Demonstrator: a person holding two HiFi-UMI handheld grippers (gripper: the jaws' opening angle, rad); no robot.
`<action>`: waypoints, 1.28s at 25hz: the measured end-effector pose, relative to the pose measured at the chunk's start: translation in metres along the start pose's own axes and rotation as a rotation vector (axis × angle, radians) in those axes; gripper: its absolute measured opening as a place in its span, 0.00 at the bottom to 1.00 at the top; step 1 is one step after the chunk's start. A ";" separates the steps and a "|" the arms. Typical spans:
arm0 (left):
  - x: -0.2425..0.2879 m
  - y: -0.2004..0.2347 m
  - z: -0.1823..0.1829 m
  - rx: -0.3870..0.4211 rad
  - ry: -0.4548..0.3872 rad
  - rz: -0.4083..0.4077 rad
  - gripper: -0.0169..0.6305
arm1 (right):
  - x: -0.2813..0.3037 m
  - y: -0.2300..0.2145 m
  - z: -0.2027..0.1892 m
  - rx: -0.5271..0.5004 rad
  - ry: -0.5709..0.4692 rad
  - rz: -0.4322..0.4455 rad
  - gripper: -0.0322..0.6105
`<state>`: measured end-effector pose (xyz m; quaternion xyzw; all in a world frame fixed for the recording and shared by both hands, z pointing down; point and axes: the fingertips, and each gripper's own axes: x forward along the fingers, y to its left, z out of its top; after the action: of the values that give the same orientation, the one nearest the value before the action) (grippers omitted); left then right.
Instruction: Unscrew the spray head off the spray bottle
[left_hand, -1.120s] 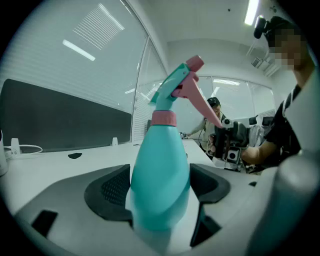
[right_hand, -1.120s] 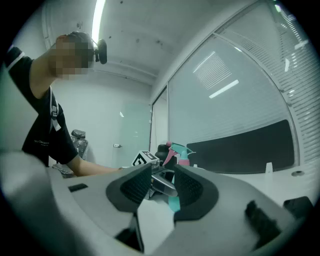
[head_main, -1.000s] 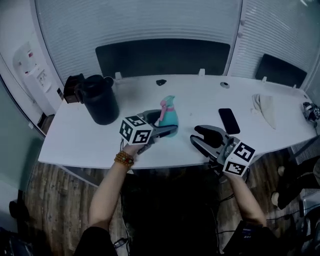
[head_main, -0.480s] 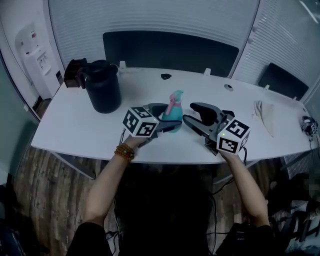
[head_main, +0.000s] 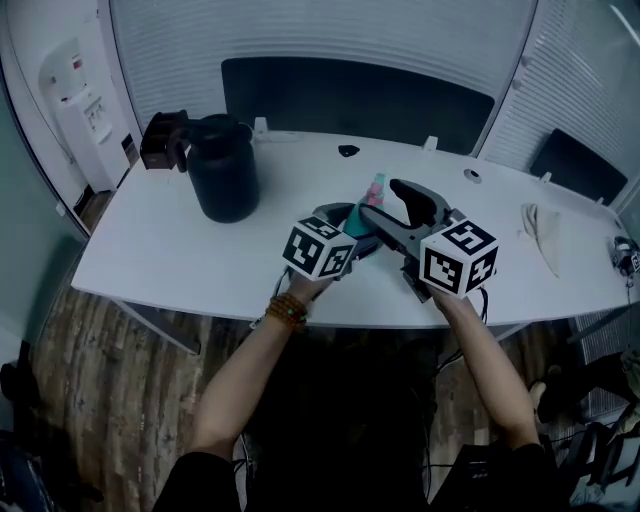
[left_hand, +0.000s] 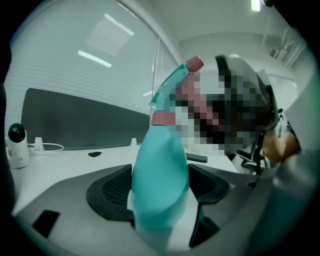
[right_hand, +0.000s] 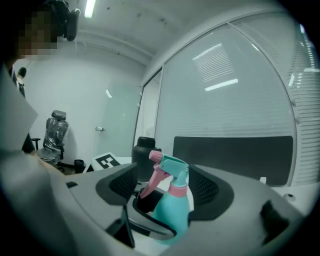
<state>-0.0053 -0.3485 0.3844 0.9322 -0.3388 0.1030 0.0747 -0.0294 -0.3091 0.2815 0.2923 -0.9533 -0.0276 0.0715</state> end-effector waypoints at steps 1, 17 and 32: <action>0.002 0.001 0.001 -0.009 -0.003 0.040 0.58 | 0.003 -0.002 -0.001 0.007 0.008 -0.016 0.52; 0.010 0.006 0.002 -0.037 -0.012 0.155 0.57 | 0.021 -0.023 -0.013 -0.004 0.092 -0.059 0.46; 0.010 -0.023 0.000 0.018 0.008 -0.089 0.57 | -0.008 -0.016 -0.016 -0.035 0.116 0.144 0.41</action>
<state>0.0171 -0.3376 0.3858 0.9465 -0.2959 0.1066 0.0724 -0.0120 -0.3182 0.2951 0.2227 -0.9655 -0.0220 0.1334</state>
